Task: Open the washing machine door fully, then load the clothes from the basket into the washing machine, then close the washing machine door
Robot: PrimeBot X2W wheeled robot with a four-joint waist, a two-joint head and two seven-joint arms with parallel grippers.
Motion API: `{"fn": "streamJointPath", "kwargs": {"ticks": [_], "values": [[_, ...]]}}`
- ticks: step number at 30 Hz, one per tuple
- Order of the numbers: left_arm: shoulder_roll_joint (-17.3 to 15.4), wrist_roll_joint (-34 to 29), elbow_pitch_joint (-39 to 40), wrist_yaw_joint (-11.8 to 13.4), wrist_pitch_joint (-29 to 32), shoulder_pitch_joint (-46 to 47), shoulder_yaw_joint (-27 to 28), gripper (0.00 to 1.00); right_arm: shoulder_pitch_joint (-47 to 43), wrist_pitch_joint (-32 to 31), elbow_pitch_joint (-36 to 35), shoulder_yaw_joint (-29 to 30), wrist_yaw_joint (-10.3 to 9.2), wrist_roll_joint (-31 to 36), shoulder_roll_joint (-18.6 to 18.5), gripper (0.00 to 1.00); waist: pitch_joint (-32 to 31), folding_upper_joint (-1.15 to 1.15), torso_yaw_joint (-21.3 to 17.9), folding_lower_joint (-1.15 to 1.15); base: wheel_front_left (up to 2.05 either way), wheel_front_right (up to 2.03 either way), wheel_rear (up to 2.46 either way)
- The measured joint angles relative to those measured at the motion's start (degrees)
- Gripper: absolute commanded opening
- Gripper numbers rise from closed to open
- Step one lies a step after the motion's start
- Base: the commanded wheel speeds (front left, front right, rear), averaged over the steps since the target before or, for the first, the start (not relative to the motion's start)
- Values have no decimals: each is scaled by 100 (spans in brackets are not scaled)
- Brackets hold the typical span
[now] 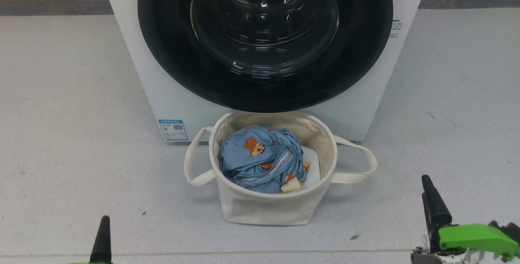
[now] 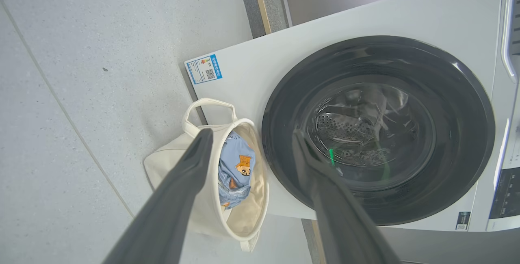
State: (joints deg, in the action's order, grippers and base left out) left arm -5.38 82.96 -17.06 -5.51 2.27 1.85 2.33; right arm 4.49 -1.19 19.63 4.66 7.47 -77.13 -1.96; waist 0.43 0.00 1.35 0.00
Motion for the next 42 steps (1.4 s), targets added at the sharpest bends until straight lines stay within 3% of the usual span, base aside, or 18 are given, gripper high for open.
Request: {"fn": "streamJointPath", "kwargs": {"ticks": [26,42], "values": [[-781,-2274,274,305,-466,226,-814,100,246,416,-183,-343,0,2958,-7,100,-76,0,74,0,0,0,0],[-1105,-2996,437,486,-643,334,-984,100,452,667,-190,-459,0,4078,-13,100,-79,0,94,0,0,0,0]]}}
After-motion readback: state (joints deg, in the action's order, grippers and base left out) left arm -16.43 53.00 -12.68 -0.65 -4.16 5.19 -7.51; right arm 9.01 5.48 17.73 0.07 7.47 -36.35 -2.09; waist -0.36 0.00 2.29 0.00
